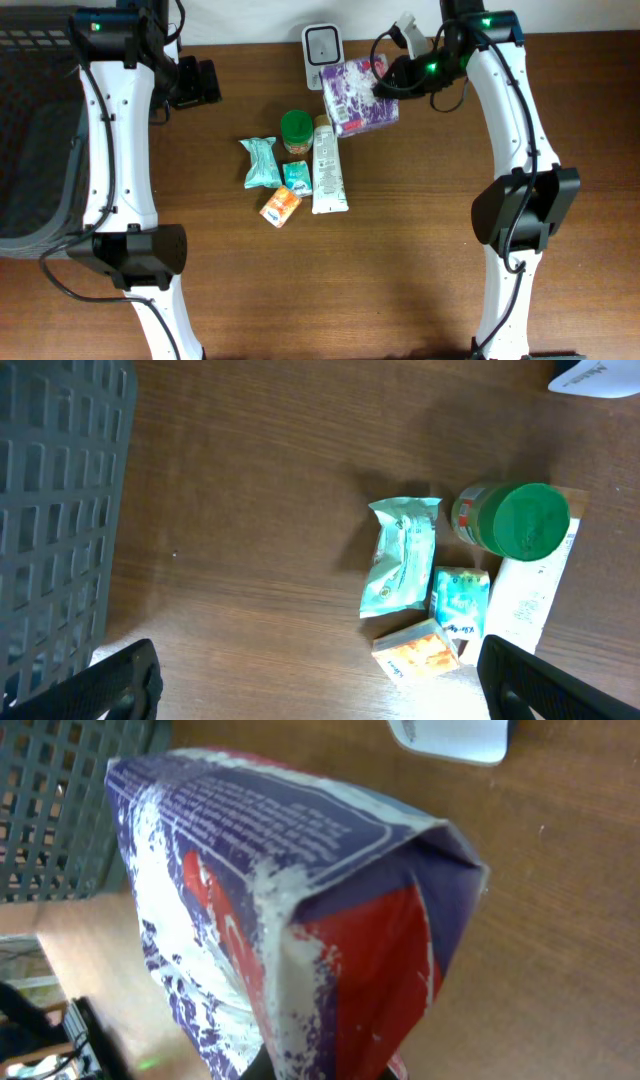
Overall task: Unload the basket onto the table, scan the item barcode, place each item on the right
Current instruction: 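Carry the pink package to the white scanner and hold it there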
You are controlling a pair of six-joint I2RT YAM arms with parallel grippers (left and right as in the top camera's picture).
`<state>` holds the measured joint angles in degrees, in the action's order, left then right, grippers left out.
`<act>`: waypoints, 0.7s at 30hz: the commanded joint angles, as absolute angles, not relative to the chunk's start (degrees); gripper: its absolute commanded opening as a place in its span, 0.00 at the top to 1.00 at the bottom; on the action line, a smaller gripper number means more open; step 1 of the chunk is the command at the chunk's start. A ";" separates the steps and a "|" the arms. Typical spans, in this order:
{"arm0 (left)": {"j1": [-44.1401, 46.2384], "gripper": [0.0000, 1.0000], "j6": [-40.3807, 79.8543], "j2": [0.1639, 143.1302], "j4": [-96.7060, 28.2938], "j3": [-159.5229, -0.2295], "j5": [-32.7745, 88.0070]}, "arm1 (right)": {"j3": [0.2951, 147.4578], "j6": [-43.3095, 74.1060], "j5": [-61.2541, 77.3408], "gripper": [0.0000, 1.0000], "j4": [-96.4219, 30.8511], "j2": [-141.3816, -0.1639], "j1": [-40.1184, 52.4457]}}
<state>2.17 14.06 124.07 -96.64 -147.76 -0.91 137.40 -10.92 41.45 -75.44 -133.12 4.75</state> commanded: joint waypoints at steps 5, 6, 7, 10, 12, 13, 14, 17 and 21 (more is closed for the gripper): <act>2.07 0.01 13.37 123.11 -96.73 -148.11 -1.30 | 137.40 -7.86 31.03 0.96 -74.15 -130.65 4.93; 2.07 0.01 13.37 123.11 -96.73 -148.11 -1.30 | 137.38 -7.86 31.27 0.96 -74.15 -130.65 4.93; 2.07 0.01 13.37 123.11 -96.73 -148.11 -1.30 | 137.10 -7.88 32.21 0.96 -74.13 -130.65 4.93; 2.11 0.01 13.37 123.11 -96.73 -148.11 -1.30 | 135.52 -8.36 34.02 0.96 -74.13 -130.65 4.93; 2.07 0.01 13.37 123.11 -96.73 -148.11 -1.30 | 135.17 -8.25 26.85 0.96 -74.54 -130.65 4.93; 2.02 0.01 13.37 123.11 -96.73 -148.11 -1.30 | 135.20 -4.80 17.23 0.96 -75.31 -130.65 4.91; 2.04 0.01 13.37 123.11 -96.73 -148.11 -1.30 | 135.22 -0.23 8.78 0.96 -76.07 -130.65 4.84; 2.07 0.01 13.37 123.11 -96.73 -148.11 -1.30 | 135.22 9.98 -13.17 0.96 -79.15 -130.58 4.89; 2.07 0.01 13.37 123.11 -96.73 -148.11 -1.30 | 135.04 20.18 -35.46 0.96 -84.14 -130.67 5.30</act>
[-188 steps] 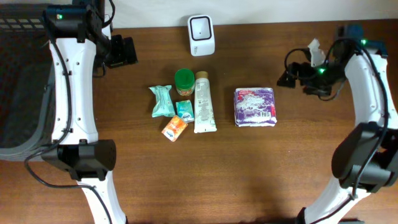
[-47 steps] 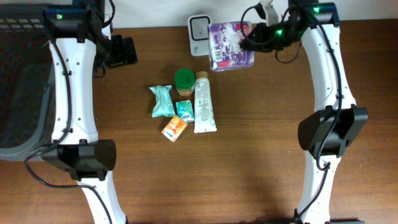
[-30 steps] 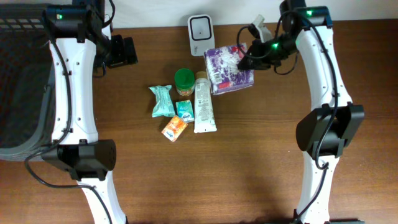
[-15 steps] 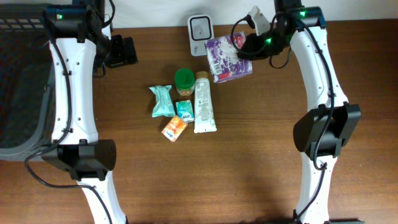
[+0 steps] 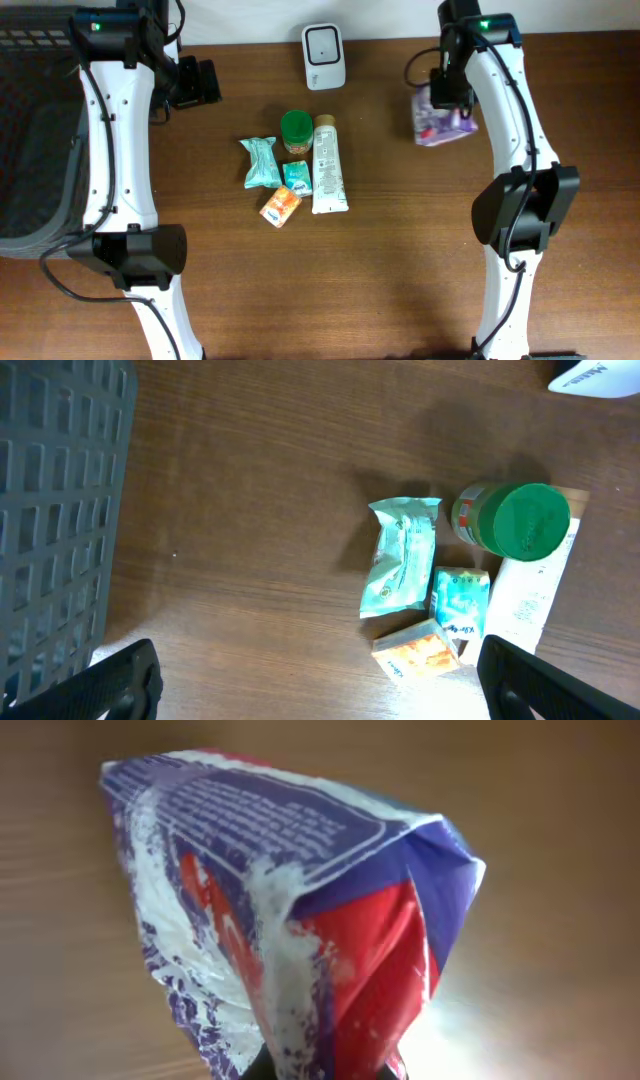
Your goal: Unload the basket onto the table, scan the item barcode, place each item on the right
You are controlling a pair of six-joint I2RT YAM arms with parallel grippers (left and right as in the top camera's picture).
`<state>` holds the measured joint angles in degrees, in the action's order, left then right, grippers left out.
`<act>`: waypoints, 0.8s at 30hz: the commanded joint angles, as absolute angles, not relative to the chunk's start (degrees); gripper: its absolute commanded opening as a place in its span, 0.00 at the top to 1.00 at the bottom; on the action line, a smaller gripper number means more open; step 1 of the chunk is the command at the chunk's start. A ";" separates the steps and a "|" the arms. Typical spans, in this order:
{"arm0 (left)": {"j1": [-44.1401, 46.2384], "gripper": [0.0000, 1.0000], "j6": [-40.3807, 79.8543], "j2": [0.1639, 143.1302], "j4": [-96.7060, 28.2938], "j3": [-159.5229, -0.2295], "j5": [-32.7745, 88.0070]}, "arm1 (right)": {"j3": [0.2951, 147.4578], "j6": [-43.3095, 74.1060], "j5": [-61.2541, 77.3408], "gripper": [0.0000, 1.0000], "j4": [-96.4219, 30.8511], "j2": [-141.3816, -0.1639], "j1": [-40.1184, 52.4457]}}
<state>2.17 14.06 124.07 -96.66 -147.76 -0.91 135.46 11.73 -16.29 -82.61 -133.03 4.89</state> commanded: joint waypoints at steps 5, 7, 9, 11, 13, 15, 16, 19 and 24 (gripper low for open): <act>2.07 0.01 13.37 123.11 -96.73 -148.11 -1.30 | 125.64 20.69 -39.05 0.96 -82.81 -130.72 5.30; 2.07 0.01 13.37 123.11 -96.73 -148.11 -1.30 | 120.05 20.67 -38.68 0.91 -80.95 -130.72 6.09; 2.07 0.01 13.37 123.11 -96.73 -148.11 -1.30 | 118.19 20.62 -31.46 0.86 -79.77 -130.72 9.13; 2.07 0.01 13.37 123.11 -96.73 -148.11 -1.30 | 120.14 20.38 -25.26 0.82 -78.24 -130.67 12.71; 2.07 0.01 13.37 123.11 -96.73 -148.11 -1.30 | 123.11 20.12 -19.97 0.62 -76.51 -130.69 16.69; 2.13 0.01 13.37 123.11 -96.73 -148.11 -1.30 | 125.84 20.01 -16.29 0.54 -74.96 -130.67 20.16; 2.11 0.01 13.37 123.11 -96.73 -148.11 -1.30 | 127.70 19.90 -16.25 0.39 -74.56 -130.69 21.91; 2.07 0.01 13.37 123.11 -96.73 -148.11 -1.30 | 132.33 18.31 -18.63 0.14 -76.12 -130.67 21.96; 2.07 0.01 13.37 123.11 -96.71 -148.11 -1.30 | 134.45 12.86 -7.79 0.05 -80.44 -130.78 7.53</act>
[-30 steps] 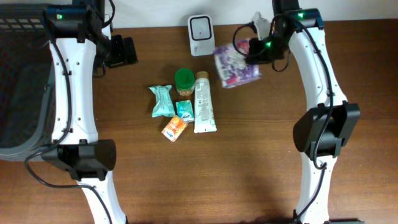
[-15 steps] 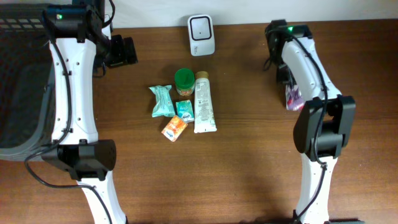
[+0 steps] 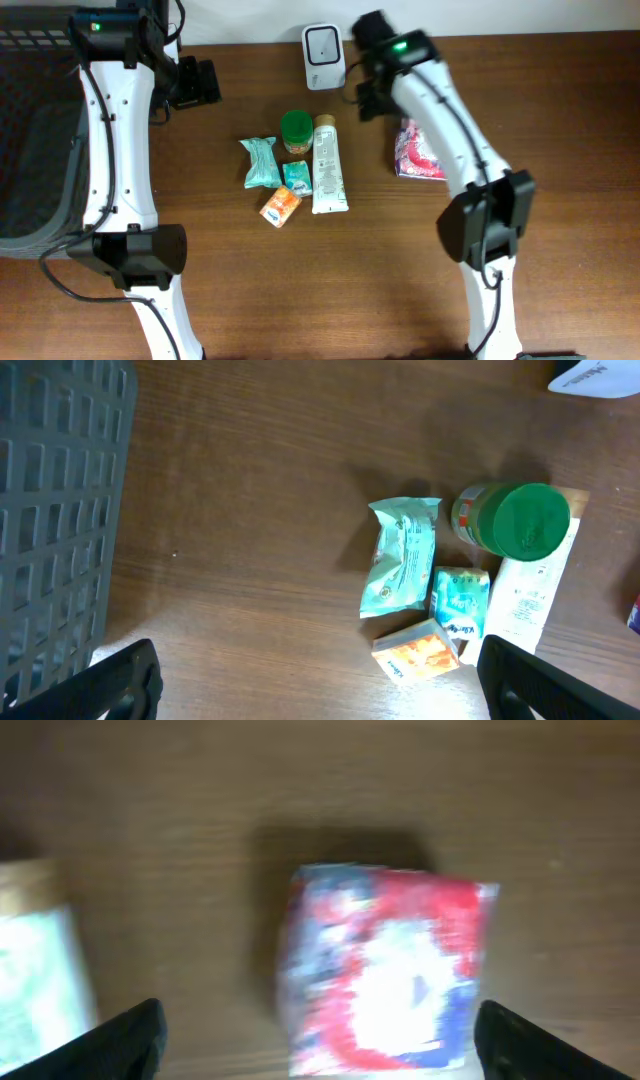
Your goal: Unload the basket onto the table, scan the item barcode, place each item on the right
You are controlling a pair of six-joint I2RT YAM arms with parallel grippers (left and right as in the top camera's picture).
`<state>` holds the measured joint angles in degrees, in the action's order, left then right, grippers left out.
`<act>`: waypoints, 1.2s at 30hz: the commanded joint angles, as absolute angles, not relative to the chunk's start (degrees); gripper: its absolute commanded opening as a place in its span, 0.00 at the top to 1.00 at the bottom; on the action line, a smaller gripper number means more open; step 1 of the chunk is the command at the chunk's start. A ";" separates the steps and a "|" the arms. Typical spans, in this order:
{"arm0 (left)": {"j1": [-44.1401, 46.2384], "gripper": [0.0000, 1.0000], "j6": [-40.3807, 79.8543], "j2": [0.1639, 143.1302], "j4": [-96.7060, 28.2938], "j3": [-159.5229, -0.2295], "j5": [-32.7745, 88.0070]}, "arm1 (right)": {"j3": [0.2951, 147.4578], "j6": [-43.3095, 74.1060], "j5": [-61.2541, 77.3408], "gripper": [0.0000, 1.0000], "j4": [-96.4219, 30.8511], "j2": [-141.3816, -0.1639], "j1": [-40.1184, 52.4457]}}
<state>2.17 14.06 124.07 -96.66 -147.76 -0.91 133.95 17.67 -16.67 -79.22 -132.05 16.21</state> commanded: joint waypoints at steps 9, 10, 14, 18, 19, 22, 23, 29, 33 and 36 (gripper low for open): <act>2.07 0.01 13.37 123.11 -96.73 -148.11 -1.30 | 109.60 -8.99 43.90 0.18 -66.35 -130.87 -17.02; 2.07 0.01 13.37 123.11 -96.73 -148.11 -1.30 | 106.74 -8.99 45.43 0.19 -63.29 -130.87 -16.99; 2.07 0.01 13.37 123.11 -96.73 -148.11 -1.30 | 99.90 -8.69 45.47 0.40 -55.70 -130.89 -14.13; 2.07 0.01 13.37 123.11 -96.73 -148.11 -1.30 | 99.98 -6.09 48.90 0.96 -54.59 -130.89 -10.72; 2.07 0.01 13.37 123.11 -96.73 -148.11 -1.30 | 100.29 -3.75 54.54 0.96 -52.99 -130.87 -10.04; 2.07 0.01 13.37 123.11 -96.73 -148.11 -1.30 | 102.26 5.96 72.23 0.96 -43.35 -130.87 -9.32; 2.07 0.01 13.37 123.11 -96.73 -148.11 -1.30 | 103.28 13.37 73.69 0.96 -38.46 -130.87 -8.88; 2.07 0.01 13.37 123.11 -96.73 -148.11 -1.30 | 104.44 45.17 63.37 0.96 -4.51 -130.87 -1.74; 2.07 0.01 13.37 123.11 -96.73 -148.11 -1.30 | 104.44 52.60 43.64 0.96 10.33 -130.87 4.71; 2.11 0.01 13.37 123.11 -96.73 -148.11 -1.30 | 104.44 52.51 32.40 0.96 10.33 -130.89 9.26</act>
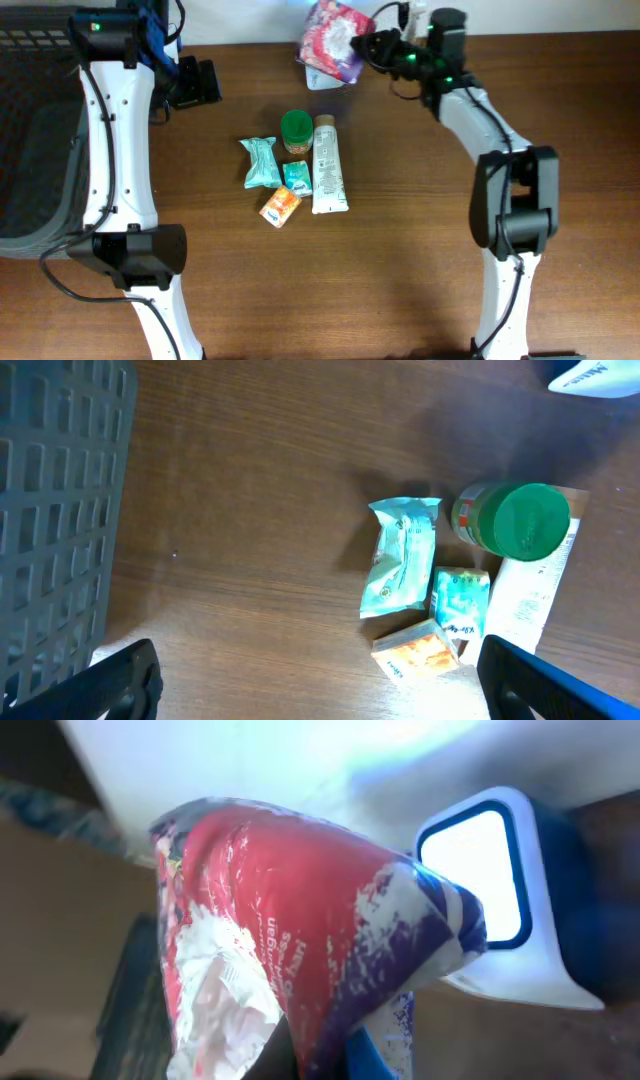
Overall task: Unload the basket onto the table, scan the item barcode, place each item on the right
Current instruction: 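Move the pink package to the table's right edge and release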
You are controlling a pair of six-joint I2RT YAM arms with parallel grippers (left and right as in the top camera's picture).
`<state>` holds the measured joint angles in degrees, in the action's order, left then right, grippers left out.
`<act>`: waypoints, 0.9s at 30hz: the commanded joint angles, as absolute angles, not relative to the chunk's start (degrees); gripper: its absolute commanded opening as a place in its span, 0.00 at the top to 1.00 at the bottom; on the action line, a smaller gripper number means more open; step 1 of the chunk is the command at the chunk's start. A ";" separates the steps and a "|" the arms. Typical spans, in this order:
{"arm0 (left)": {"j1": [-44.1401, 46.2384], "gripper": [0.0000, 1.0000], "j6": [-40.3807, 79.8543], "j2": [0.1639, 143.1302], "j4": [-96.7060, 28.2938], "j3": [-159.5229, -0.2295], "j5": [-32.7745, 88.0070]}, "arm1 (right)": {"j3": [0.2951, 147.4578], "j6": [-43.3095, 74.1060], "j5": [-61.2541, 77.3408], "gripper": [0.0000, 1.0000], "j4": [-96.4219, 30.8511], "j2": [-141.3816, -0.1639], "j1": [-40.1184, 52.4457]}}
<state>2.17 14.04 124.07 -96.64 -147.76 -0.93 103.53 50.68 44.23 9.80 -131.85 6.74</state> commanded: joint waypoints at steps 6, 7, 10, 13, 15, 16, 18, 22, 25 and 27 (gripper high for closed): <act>2.13 0.01 13.37 123.11 -96.73 -148.11 -1.30 | 104.44 52.40 17.12 0.96 16.47 -131.66 14.68; 2.13 0.01 13.37 123.11 -96.73 -148.11 -1.30 | 104.44 52.40 16.91 0.96 17.98 -132.40 15.05; 2.07 0.01 13.37 123.11 -96.73 -148.11 -1.30 | 104.44 51.46 15.59 0.96 15.90 -132.84 15.11; 2.07 0.01 13.37 123.11 -96.73 -148.11 -1.30 | 104.51 50.87 21.52 0.96 16.64 -132.33 12.29; 2.07 0.01 13.37 123.11 -96.73 -148.11 -1.30 | 104.51 51.55 31.05 0.96 18.02 -130.56 7.51; 2.07 0.01 13.37 123.11 -96.71 -148.11 -1.30 | 104.49 52.56 33.54 0.96 17.76 -129.69 5.34; 2.07 0.01 13.37 123.11 -96.73 -148.11 -1.30 | 104.49 58.54 36.64 0.96 14.33 -127.48 -0.38; 2.07 0.01 13.37 123.11 -96.73 -148.11 -1.30 | 104.49 68.20 38.83 0.96 2.92 -125.80 -11.20; 2.07 0.01 13.37 123.11 -96.73 -148.11 -1.30 | 104.47 67.79 38.22 0.96 -14.37 -125.82 -20.62; 2.07 0.01 13.37 123.11 -96.73 -148.11 -1.30 | 104.47 65.98 35.97 0.96 -21.21 -125.82 -25.41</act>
